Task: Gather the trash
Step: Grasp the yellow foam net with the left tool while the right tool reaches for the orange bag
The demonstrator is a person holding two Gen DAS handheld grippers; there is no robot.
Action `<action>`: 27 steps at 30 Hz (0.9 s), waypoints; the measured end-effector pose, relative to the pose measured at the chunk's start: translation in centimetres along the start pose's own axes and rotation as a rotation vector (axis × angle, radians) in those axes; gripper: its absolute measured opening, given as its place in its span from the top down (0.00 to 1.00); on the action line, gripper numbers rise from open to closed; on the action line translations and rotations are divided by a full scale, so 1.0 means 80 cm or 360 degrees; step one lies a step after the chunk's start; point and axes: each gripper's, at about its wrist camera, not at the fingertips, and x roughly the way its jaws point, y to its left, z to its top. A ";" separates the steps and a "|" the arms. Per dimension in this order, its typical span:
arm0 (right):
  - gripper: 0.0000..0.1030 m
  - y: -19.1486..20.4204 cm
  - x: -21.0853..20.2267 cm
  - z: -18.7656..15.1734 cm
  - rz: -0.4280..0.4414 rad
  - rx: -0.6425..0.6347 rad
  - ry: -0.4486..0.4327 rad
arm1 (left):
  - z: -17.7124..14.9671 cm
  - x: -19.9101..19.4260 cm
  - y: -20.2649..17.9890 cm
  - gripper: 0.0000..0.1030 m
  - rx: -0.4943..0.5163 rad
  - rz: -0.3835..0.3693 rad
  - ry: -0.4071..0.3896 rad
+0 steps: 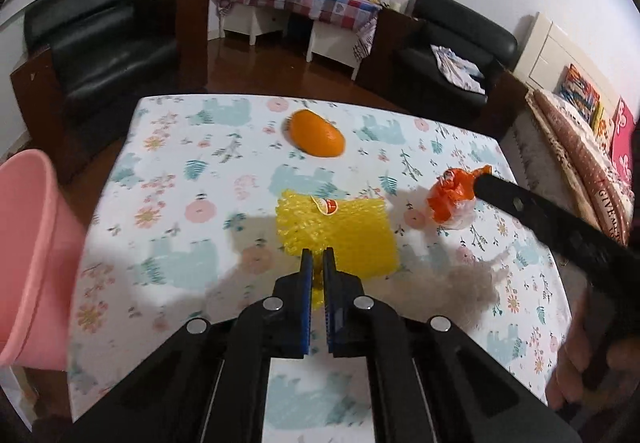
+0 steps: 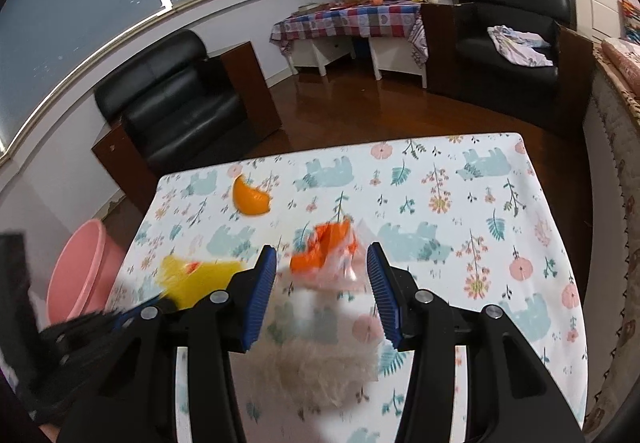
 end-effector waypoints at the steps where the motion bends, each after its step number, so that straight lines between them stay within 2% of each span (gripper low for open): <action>1: 0.53 0.000 0.004 0.004 -0.0010 0.0006 -0.0002 | -0.002 -0.006 0.005 0.96 -0.0012 0.0000 -0.0007; 6: 0.53 0.000 0.028 0.015 -0.0083 0.0015 0.0021 | -0.008 -0.026 0.027 0.96 -0.0055 0.0017 -0.0029; 11: 0.53 -0.003 0.044 0.002 -0.0077 0.0010 0.0087 | -0.013 -0.042 0.039 0.96 -0.0061 0.0052 -0.0027; 13: 0.55 0.000 0.041 -0.003 -0.0081 -0.0029 0.0072 | -0.015 -0.047 0.040 0.96 -0.0052 0.0069 -0.0030; 15: 0.69 0.001 0.039 -0.006 -0.0084 -0.0049 0.0089 | -0.017 -0.051 0.041 0.96 -0.0057 0.0079 -0.0030; 22: 0.70 -0.002 0.025 -0.018 -0.0077 -0.0043 0.0068 | -0.027 -0.064 0.045 0.96 -0.0093 0.0113 -0.0030; 27: 0.70 -0.002 -0.002 -0.018 -0.0016 -0.0015 0.0001 | -0.027 -0.077 0.049 0.96 -0.0109 0.0137 -0.0055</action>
